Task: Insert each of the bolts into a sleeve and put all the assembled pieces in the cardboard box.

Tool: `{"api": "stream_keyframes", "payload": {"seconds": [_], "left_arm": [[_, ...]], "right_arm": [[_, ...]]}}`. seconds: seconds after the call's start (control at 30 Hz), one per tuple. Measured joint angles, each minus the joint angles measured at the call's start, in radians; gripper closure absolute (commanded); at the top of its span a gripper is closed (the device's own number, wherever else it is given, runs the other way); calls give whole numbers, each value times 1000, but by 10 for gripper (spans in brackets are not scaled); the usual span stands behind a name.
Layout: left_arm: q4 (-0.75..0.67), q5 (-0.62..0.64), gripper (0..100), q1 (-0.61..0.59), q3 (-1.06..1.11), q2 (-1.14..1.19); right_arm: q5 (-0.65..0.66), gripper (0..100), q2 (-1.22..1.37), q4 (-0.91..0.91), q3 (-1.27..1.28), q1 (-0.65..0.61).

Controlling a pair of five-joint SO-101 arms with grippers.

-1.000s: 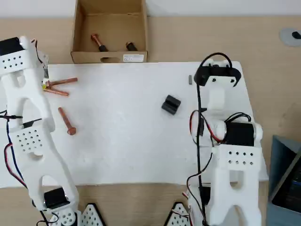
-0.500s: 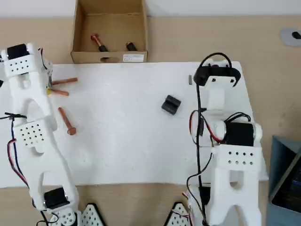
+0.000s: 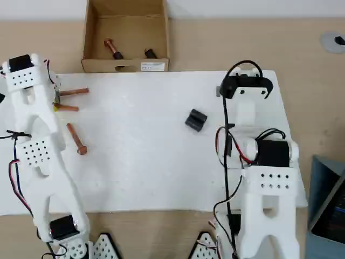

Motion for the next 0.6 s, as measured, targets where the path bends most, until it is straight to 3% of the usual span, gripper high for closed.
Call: {"api": "stream_keyframes", "payload": {"seconds": [0.2,0.3,0.6], "left_arm": [[0,0,933,-3,-2,0],[-5,0,997,-8,-2,0],[-5,0,998,-18,3,2]], "right_arm": [[0,989,0,0,0,0],[0,989,0,0,0,0],[0,989,0,0,-2,0]]}}
